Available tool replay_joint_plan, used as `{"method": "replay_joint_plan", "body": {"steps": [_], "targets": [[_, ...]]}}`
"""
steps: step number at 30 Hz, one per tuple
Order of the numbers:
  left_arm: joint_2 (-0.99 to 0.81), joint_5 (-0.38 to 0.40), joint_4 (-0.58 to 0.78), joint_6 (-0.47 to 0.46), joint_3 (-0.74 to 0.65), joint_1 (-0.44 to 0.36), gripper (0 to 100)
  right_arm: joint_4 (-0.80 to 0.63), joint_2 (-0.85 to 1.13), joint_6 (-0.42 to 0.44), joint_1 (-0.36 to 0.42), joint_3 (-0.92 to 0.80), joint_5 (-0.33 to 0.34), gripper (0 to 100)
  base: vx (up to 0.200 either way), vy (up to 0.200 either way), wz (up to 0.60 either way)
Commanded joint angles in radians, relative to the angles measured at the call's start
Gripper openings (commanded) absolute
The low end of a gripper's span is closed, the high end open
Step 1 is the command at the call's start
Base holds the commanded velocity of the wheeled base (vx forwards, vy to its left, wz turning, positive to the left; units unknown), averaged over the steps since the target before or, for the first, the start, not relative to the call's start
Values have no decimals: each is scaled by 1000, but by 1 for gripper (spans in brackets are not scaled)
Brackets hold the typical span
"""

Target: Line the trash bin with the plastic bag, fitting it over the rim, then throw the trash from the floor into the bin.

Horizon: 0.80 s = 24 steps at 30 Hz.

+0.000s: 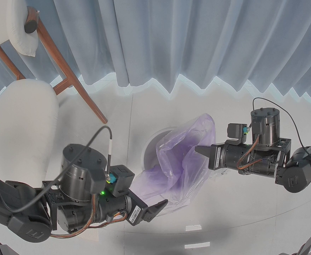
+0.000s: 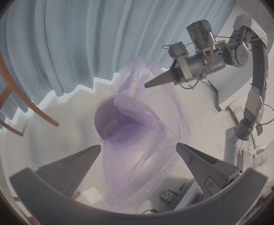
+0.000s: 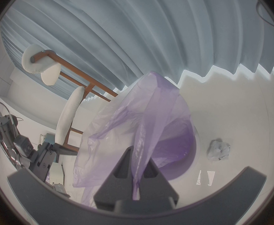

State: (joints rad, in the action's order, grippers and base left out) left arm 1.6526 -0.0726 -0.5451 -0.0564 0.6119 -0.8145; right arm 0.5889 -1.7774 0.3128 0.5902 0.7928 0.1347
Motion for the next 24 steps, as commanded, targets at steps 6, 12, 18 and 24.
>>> {"method": "replay_joint_plan", "body": {"steps": [6,12,18,24], "targets": [[76,-1,-1,-3,5,-31,100,0,10,-1,-13,3,0,0,0,0,0],[136,-7,-1,-3,74,18,100,0,21,-1,-13,5,0,0,0,0,0],[153,-9,-1,-2,114,63,100,0,26,0,-15,-1,2,0,0,0,0],[151,-7,-3,3,120,77,100,0,21,2,-18,-4,2,0,0,0,0]]}}
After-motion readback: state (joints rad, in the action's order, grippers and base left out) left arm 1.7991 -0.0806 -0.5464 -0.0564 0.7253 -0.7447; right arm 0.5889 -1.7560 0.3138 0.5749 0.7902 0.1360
